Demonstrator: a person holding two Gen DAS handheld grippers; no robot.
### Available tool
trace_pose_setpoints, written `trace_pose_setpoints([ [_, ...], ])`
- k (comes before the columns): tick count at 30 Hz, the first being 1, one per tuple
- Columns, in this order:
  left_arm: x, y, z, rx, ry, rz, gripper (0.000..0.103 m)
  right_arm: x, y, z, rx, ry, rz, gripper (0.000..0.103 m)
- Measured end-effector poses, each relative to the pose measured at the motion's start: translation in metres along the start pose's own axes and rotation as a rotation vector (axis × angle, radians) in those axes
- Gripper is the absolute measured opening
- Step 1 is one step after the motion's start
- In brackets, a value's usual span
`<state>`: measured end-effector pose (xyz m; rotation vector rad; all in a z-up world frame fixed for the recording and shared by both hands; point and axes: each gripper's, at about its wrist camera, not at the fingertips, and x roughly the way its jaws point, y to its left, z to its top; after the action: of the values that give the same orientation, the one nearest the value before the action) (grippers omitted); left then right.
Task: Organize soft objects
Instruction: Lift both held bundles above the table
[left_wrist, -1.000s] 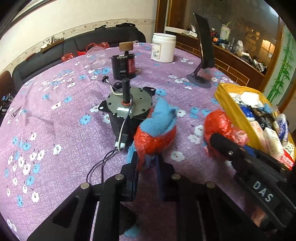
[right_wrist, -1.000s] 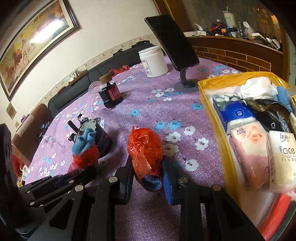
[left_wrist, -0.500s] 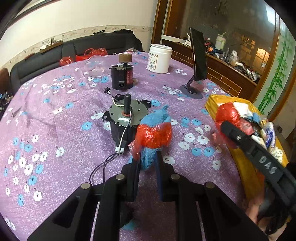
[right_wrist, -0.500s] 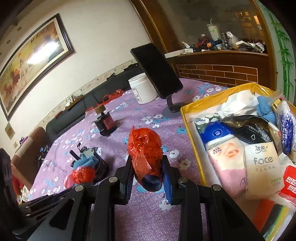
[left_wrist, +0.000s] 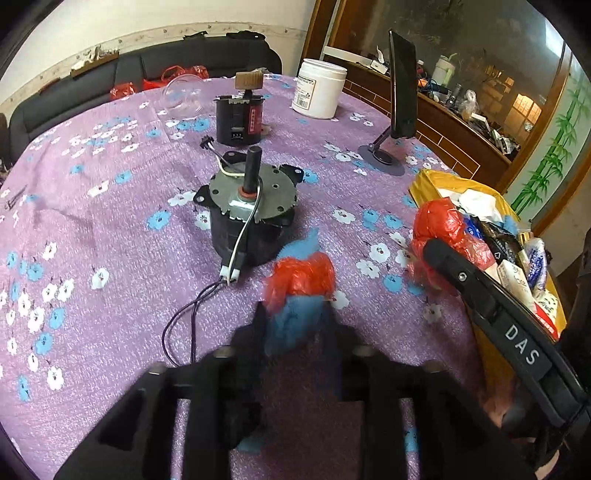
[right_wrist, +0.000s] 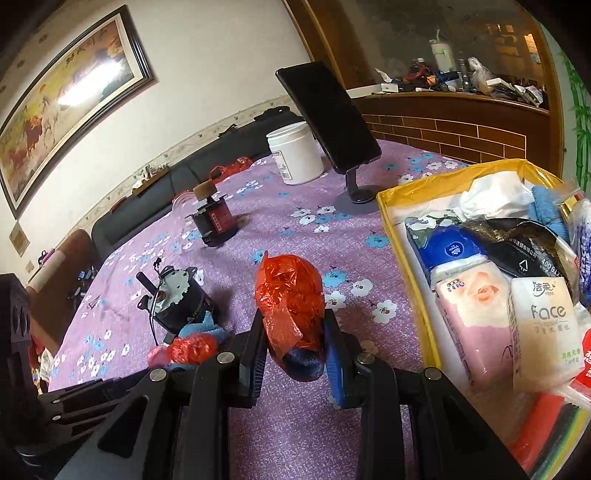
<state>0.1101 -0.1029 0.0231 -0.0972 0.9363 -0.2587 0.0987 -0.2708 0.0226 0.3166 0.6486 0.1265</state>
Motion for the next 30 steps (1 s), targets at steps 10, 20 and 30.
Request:
trace_pose_setpoints([
  [10,0.012,-0.018,0.003,0.059,-0.021,0.051,0.058,0.0,0.001,-0.002,-0.002,0.005,0.008,0.03],
  [20,0.023,-0.015,0.007,0.036,-0.002,0.057,0.027,0.003,0.002,-0.004,-0.011,0.023,0.008,0.03],
  [30,0.007,-0.021,0.004,0.055,-0.052,0.048,0.027,0.002,0.006,-0.003,-0.022,-0.003,0.019,0.03],
])
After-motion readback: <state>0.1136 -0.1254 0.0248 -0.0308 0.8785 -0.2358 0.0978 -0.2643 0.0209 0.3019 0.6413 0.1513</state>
